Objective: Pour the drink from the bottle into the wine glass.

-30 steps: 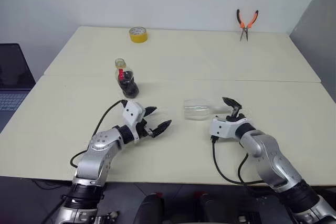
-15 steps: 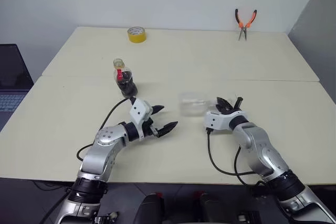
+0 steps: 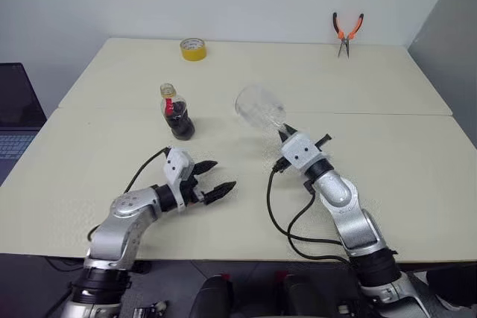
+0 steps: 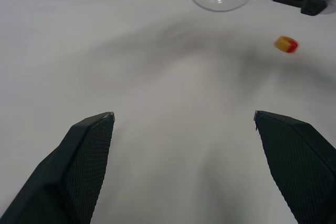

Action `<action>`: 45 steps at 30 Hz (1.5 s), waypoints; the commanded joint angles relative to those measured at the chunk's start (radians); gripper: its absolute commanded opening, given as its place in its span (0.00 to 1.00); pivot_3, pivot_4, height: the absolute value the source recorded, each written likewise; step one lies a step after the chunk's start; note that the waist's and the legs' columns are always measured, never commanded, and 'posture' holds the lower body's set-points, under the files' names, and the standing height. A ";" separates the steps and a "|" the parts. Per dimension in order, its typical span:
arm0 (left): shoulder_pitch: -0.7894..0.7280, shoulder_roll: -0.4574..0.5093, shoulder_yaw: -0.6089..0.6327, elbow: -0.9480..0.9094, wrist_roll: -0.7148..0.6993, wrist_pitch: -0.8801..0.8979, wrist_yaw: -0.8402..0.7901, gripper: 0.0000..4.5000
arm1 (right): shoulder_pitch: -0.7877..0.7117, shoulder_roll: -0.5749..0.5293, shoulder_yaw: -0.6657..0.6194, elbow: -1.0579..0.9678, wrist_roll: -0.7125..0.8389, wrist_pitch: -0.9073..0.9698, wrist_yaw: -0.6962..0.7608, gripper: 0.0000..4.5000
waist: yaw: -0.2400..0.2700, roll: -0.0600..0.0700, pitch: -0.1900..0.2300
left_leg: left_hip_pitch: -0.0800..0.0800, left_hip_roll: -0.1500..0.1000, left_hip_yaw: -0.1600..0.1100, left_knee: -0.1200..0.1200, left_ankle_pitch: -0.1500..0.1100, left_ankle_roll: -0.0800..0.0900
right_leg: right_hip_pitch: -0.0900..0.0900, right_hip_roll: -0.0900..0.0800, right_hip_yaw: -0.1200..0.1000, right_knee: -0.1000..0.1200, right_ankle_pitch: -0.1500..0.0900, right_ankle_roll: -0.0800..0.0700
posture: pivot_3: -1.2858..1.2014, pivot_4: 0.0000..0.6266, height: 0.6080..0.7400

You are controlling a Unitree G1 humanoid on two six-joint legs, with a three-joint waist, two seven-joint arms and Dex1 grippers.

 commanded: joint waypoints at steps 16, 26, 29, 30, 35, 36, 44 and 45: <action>-0.058 0.090 0.089 -0.095 -0.088 0.052 -0.036 1.00 | -0.204 0.111 -0.048 0.609 0.247 -0.448 0.159 0.03 | -0.007 0.001 0.001 | 0.000 0.000 0.000 -0.001 0.000 0.000 | -0.001 0.000 0.000 0.001 0.000 0.000 | 0.52 0.24 1.00; -0.089 0.109 0.064 -0.078 -0.059 0.040 -0.063 1.00 | -0.186 0.090 -0.052 0.668 0.258 -0.474 0.210 0.03 | -0.008 0.001 0.001 | 0.000 0.000 0.001 -0.001 0.000 0.000 | -0.001 0.000 0.001 0.001 0.000 0.000 | 0.52 0.24 1.00; -0.097 0.102 0.056 -0.069 -0.051 0.033 -0.063 1.00 | -0.186 0.089 -0.053 0.663 0.259 -0.469 0.215 0.19 | -0.008 0.001 0.001 | 0.000 0.000 0.001 0.000 0.000 0.000 | -0.001 0.000 0.001 0.001 0.000 0.000 | 0.52 0.24 1.00; -0.099 0.096 0.051 -0.066 -0.048 0.029 -0.062 1.00 | -0.187 0.088 -0.053 0.659 0.259 -0.466 0.214 0.22 | -0.008 0.001 0.001 | 0.000 0.000 0.001 -0.001 0.000 0.000 | -0.001 0.000 0.001 0.001 0.000 0.000 | 0.52 0.24 1.00; -0.103 0.089 0.041 -0.054 -0.040 0.011 -0.064 1.00 | -0.187 0.085 -0.053 0.640 0.259 -0.452 0.216 0.59 | -0.008 0.001 0.001 | 0.000 0.000 0.001 0.000 0.000 0.000 | -0.001 0.000 0.001 0.001 0.000 0.000 | 0.52 0.24 1.00; -0.104 0.087 0.040 -0.049 -0.038 0.007 -0.065 1.00 | -0.187 0.084 -0.052 0.638 0.258 -0.451 0.216 0.67 | -0.008 0.001 0.001 | 0.000 0.000 0.001 0.000 0.000 0.000 | -0.001 0.000 0.001 0.001 0.000 0.000 | 0.52 0.24 1.00; -0.096 0.074 0.037 -0.026 -0.023 -0.031 -0.065 1.00 | -0.179 0.069 -0.042 0.585 0.237 -0.393 0.203 1.00 | -0.008 0.001 0.001 | 0.000 0.000 0.001 0.000 0.000 0.000 | -0.001 0.000 0.001 0.001 0.000 0.000 | 0.52 0.24 1.00; -0.095 0.071 0.037 -0.026 -0.022 -0.034 -0.063 1.00 | -0.173 0.060 -0.037 0.570 0.226 -0.372 0.199 1.00 | -0.007 0.001 0.001 | 0.000 0.000 0.001 0.000 0.000 0.000 | -0.001 0.000 0.001 0.001 0.000 0.000 | 0.52 0.24 1.00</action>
